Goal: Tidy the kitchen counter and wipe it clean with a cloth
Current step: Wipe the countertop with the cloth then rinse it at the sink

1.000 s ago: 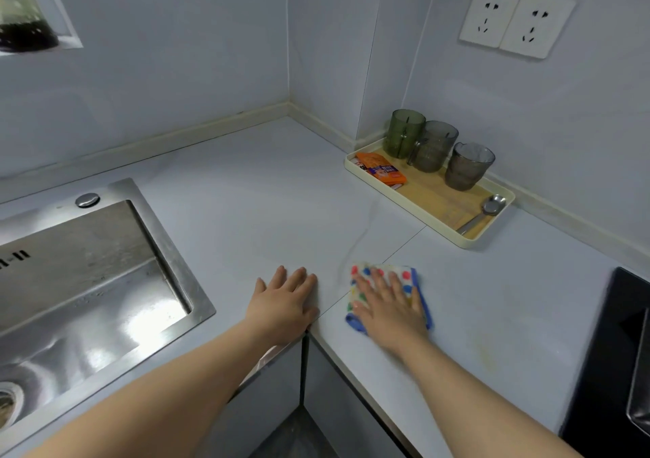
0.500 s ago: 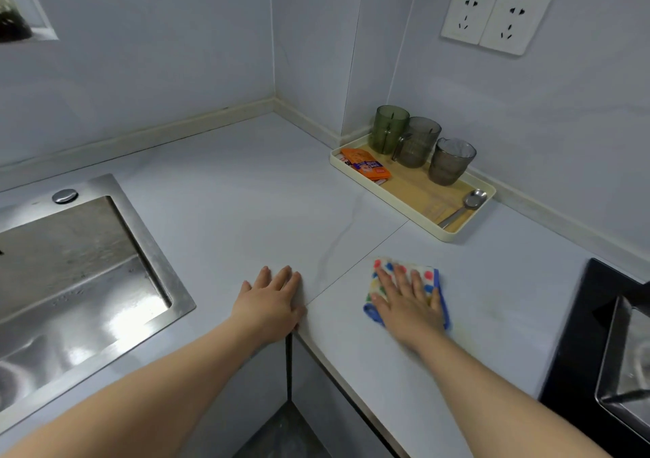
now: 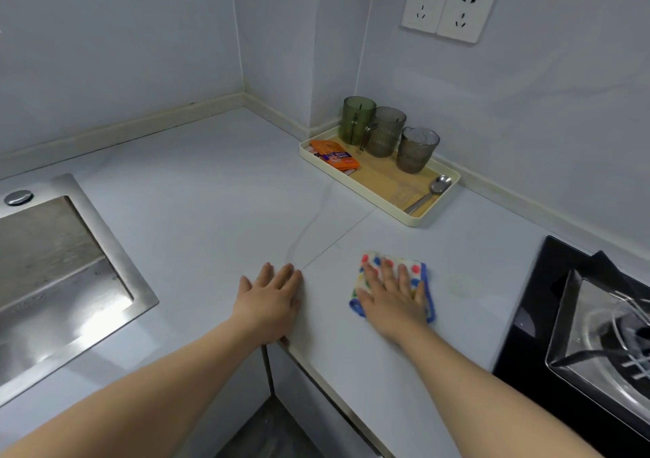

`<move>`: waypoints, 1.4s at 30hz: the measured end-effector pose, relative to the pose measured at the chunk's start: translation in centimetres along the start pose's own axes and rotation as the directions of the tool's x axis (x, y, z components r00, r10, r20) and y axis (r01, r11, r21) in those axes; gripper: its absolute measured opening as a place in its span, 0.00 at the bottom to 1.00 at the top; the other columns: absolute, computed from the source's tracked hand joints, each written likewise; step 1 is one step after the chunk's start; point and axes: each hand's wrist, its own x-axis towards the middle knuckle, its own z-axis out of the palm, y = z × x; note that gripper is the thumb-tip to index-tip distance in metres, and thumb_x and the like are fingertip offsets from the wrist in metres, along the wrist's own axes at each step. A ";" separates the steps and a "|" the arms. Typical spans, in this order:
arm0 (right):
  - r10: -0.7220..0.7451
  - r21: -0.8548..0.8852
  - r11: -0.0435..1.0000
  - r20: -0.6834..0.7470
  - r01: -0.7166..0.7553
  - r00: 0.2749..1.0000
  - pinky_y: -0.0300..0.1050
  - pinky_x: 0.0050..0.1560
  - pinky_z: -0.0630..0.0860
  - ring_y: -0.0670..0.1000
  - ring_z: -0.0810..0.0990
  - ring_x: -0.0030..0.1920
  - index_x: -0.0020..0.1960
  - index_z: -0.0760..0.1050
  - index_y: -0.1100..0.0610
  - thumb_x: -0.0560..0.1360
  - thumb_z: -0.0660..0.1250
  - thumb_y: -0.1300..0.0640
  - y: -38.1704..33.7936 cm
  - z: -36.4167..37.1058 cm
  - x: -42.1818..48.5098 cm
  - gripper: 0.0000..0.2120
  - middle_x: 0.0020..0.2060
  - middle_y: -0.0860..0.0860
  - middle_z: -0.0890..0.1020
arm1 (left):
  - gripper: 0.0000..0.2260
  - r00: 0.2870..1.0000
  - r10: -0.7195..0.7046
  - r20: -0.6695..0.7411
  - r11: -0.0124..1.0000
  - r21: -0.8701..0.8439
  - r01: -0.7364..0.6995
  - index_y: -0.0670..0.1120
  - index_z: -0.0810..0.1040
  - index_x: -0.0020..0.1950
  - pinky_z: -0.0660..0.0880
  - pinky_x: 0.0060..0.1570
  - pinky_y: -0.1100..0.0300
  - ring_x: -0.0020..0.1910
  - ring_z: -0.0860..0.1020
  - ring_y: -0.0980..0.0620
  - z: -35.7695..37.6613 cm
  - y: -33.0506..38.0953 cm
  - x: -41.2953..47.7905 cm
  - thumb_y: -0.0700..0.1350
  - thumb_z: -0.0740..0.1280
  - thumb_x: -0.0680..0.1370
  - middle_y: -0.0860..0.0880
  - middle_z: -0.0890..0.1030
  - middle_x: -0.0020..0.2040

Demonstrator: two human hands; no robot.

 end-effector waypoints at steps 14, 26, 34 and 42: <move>-0.009 0.060 0.998 -0.043 0.012 0.999 0.55 0.74 0.34 0.51 0.35 0.77 0.76 0.37 0.40 0.81 0.44 0.42 4.8 1.9 -4.5 0.26 0.76 0.44 0.37 | 0.22 0.966 0.259 -0.014 0.964 0.070 -0.257 0.53 0.50 0.77 0.54 0.71 0.50 0.77 0.47 0.48 -0.8 8.7 3.2 0.50 0.46 0.83 0.55 0.50 0.78; -0.003 0.064 0.998 -0.064 0.007 0.998 0.56 0.73 0.35 0.51 0.36 0.77 0.76 0.38 0.40 0.81 0.44 0.41 6.1 1.7 -2.9 0.26 0.76 0.44 0.38 | 0.22 0.972 0.228 -0.048 0.971 0.080 -0.224 0.54 0.50 0.77 0.54 0.71 0.48 0.76 0.49 0.47 -0.5 9.2 4.5 0.52 0.47 0.83 0.55 0.51 0.77; 0.233 0.142 0.963 -0.011 -0.229 0.973 0.57 0.75 0.39 0.53 0.36 0.77 0.76 0.36 0.43 0.81 0.42 0.41 10.8 -1.5 1.9 0.27 0.76 0.45 0.36 | 0.22 0.967 0.256 -0.004 0.964 0.076 -0.255 0.54 0.50 0.77 0.53 0.73 0.46 0.77 0.48 0.47 -0.8 8.8 4.3 0.51 0.48 0.83 0.54 0.51 0.77; 0.126 0.145 0.983 -0.063 -0.115 0.990 0.58 0.73 0.33 0.54 0.34 0.76 0.76 0.34 0.42 0.81 0.42 0.41 5.0 1.9 -3.4 0.28 0.76 0.46 0.35 | 0.22 0.963 0.269 0.020 0.961 0.060 -0.270 0.53 0.49 0.78 0.49 0.74 0.49 0.77 0.46 0.46 -1.0 8.7 4.6 0.51 0.46 0.83 0.53 0.50 0.78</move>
